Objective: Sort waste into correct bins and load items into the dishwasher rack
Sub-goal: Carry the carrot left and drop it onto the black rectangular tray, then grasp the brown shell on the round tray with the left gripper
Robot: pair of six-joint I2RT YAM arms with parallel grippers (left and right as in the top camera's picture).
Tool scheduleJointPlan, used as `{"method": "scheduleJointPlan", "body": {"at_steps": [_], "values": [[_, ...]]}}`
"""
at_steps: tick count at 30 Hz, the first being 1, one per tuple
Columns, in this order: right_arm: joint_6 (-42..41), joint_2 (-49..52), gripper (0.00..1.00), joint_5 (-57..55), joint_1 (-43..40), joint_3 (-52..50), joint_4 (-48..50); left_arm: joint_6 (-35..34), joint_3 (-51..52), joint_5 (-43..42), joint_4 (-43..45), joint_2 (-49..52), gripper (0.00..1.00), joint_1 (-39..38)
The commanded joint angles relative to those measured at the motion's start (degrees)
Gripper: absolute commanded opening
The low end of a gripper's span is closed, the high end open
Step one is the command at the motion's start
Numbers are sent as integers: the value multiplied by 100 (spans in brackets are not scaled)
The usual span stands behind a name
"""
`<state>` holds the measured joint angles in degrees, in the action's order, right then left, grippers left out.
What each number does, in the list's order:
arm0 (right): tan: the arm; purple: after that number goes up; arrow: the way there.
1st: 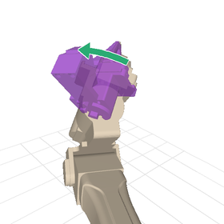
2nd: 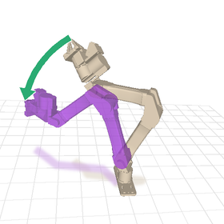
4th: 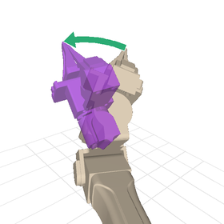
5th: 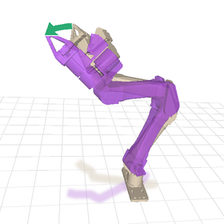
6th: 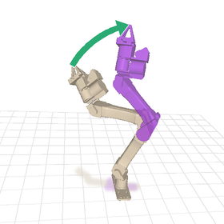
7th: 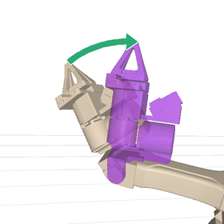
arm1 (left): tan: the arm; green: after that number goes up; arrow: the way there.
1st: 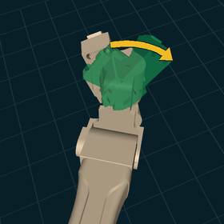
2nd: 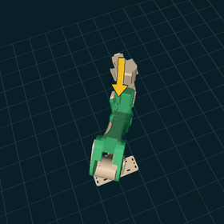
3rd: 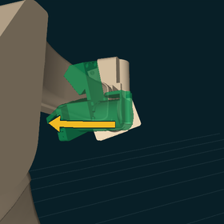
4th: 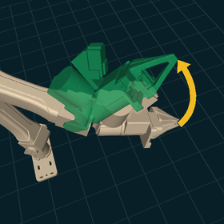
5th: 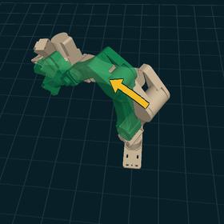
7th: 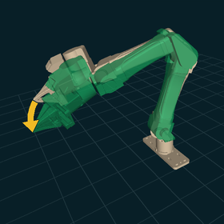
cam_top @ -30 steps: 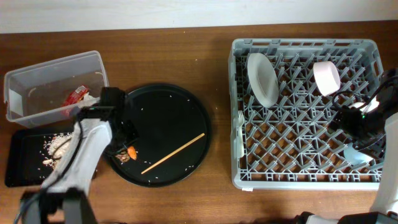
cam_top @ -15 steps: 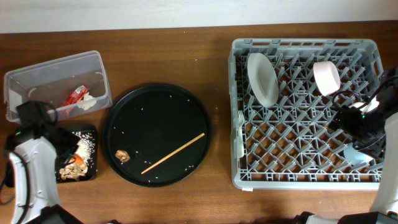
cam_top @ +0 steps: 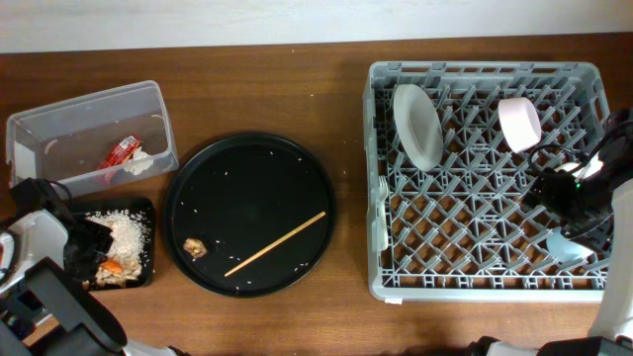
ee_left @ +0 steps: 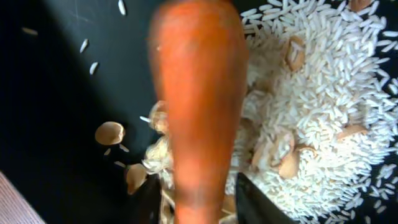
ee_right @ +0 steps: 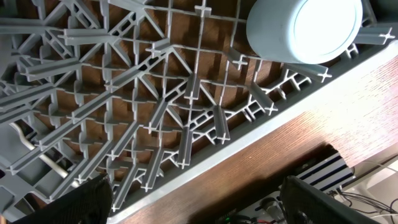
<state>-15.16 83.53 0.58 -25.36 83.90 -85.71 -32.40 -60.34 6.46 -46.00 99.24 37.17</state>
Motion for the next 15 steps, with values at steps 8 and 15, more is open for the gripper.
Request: {"method": "scheduleJointPlan", "body": {"at_steps": [8,15], "values": [[-2,-17,89,28,-4,63,-2,337,-1091,-413,-1222,-507,81,-334],[17,-17,89,28,-4,63,-2,577,-1126,-715,-1565,-1008,81,-2365]]}}
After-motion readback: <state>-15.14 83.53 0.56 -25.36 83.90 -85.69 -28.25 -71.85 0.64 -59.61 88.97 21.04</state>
